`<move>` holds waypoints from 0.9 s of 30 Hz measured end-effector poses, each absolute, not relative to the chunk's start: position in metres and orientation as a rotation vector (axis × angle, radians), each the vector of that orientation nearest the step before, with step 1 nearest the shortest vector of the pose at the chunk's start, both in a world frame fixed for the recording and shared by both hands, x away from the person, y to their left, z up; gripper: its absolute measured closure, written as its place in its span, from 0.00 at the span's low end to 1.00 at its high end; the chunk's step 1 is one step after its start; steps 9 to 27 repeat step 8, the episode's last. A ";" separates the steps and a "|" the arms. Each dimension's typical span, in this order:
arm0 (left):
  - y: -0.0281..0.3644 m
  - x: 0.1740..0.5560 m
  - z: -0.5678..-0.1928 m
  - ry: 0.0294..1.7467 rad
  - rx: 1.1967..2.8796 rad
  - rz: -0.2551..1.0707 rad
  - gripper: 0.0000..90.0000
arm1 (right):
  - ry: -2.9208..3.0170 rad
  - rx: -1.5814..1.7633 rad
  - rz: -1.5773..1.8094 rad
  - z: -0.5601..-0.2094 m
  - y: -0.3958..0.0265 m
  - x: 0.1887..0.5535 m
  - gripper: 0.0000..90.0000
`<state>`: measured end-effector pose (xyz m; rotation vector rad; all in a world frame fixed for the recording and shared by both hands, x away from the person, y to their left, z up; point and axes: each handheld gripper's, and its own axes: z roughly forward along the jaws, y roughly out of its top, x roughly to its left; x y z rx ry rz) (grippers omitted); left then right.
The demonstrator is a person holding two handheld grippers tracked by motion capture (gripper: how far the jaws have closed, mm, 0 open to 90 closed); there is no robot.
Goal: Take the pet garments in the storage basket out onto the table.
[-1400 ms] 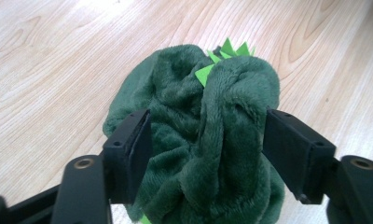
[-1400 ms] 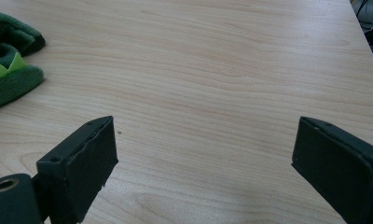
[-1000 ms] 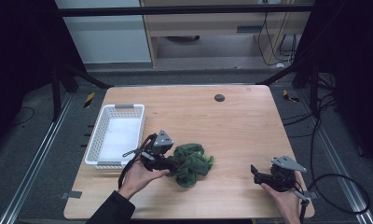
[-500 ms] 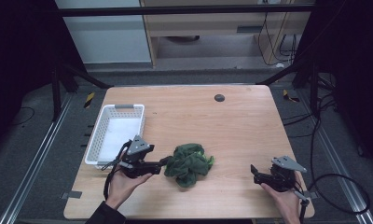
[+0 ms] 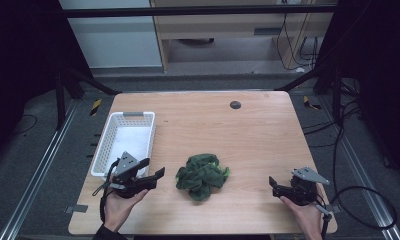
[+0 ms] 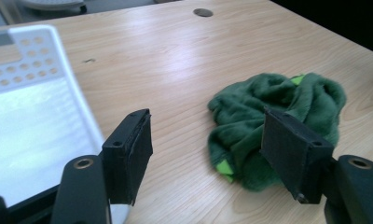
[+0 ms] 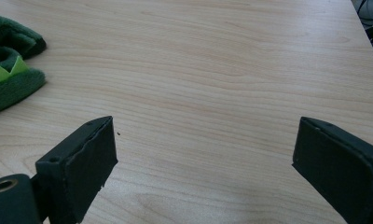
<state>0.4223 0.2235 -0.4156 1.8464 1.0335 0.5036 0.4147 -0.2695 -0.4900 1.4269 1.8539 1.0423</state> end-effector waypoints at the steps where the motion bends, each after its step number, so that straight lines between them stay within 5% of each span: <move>1: 0.227 0.421 -0.417 1.041 1.839 0.507 0.37 | 1.854 1.423 1.040 -0.490 -0.269 0.415 0.07; 27: 0.247 0.412 -0.421 1.088 1.794 0.531 0.38 | 1.849 1.436 1.052 -0.488 -0.270 0.414 0.07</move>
